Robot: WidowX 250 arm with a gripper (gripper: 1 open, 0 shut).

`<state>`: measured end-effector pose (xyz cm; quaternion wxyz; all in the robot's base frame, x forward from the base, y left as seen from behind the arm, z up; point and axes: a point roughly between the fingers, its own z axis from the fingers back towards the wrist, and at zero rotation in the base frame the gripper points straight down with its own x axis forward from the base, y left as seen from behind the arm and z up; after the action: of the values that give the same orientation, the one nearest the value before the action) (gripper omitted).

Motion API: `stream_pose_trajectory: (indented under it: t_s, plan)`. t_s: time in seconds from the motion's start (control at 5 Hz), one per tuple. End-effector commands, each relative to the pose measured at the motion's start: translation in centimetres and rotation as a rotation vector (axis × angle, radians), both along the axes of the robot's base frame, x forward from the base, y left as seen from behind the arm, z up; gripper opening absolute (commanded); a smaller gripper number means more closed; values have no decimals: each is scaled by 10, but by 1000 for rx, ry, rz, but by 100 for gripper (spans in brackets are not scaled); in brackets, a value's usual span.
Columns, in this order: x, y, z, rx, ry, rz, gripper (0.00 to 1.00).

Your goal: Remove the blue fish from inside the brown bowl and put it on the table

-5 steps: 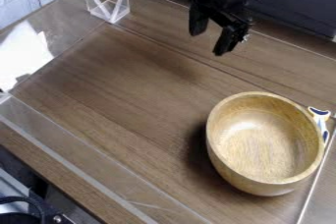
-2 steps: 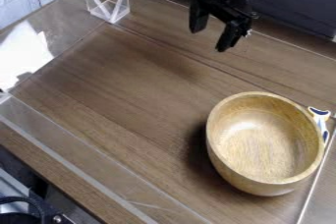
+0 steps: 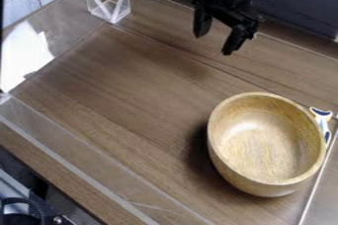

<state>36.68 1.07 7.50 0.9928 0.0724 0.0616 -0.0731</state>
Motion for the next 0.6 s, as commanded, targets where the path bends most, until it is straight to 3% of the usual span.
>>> stream_pose_trajectory:
  t_s: [0.0,0.4]
  plan:
    - [10,-1,17,-2,-60,-25,100]
    - [11,-11,1,0,-47,39,100]
